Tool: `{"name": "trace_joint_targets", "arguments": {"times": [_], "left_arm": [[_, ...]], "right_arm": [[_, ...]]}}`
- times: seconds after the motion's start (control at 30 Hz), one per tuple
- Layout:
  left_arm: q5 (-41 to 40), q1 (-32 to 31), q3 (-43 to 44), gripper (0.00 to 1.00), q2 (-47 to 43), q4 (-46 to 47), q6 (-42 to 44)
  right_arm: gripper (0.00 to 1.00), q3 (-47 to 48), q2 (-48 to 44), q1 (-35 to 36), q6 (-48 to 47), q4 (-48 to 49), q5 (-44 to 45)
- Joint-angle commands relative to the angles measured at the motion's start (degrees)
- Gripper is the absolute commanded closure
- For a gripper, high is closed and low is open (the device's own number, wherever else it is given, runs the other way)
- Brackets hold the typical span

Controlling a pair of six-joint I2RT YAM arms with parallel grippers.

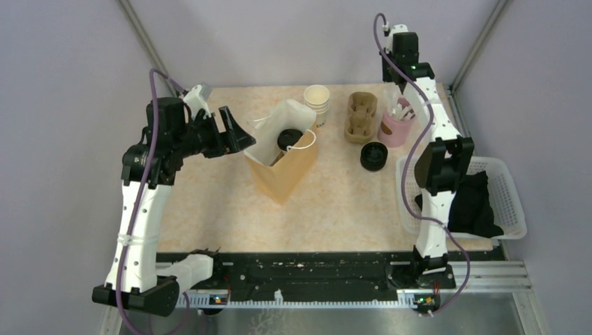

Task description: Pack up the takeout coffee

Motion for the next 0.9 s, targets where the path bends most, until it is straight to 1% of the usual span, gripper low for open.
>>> {"name": "trace_joint_targets", "arguments": {"times": [0.0,0.1,0.2,0.27,0.3,0.37,0.4,0.47,0.53,0.6,0.67,0.77,0.87], "left_arm": [[0.0,0.2,1.3,0.15,-2.2,0.3,0.4],[0.9,0.2,-0.4,0.16,-3.7,1.5,-1.5],[3.0,0.2,-1.7,0.17,-4.6,3.4,-3.8],[3.6,0.2,-1.6,0.17,-5.3,4.4,-5.3],[3.6,0.2,-1.4,0.17,-5.8,4.9,-6.1],[3.5,0.2,-0.9,0.16,-6.6,5.7,-7.5],[3.6,0.2,-0.6,0.16,-7.0,6.0,-8.4],[4.0,0.2,-0.3,0.16,-8.0,6.6,-10.3],[4.5,0.2,-0.6,0.15,-9.4,7.5,-12.4],[5.0,0.2,-1.5,0.15,-11.2,8.4,-14.4],[5.3,0.2,-2.3,0.15,-13.1,8.5,-16.1],[5.9,0.2,-4.0,0.15,-16.0,8.4,-18.5],[6.0,0.2,-5.1,0.15,-18.2,8.1,-20.3]], "right_arm": [[1.00,9.4,-3.1,0.6,0.0,-2.6,3.0],[1.00,6.0,-9.4,0.7,0.1,-2.0,3.5],[1.00,-3.2,-17.1,0.7,-1.8,5.1,4.9],[1.00,-4.1,-20.3,0.7,-1.2,5.8,5.2],[1.00,-3.5,-21.7,0.7,1.0,5.2,4.3],[1.00,-2.6,-24.2,0.7,5.2,4.7,-0.5],[1.00,-1.9,-25.5,0.8,9.1,4.4,-3.2],[1.00,-2.4,-28.5,0.9,18.3,6.4,-13.7],[1.00,-5.9,-31.4,2.0,26.8,13.6,-25.7],[1.00,-9.1,-33.7,5.6,31.8,21.3,-30.3],[1.00,-9.4,-34.2,11.6,31.6,25.2,-30.4],[1.00,-6.8,-31.9,19.4,29.8,25.2,-28.8],[1.00,-6.3,-29.7,23.7,28.8,24.2,-27.2]]}}
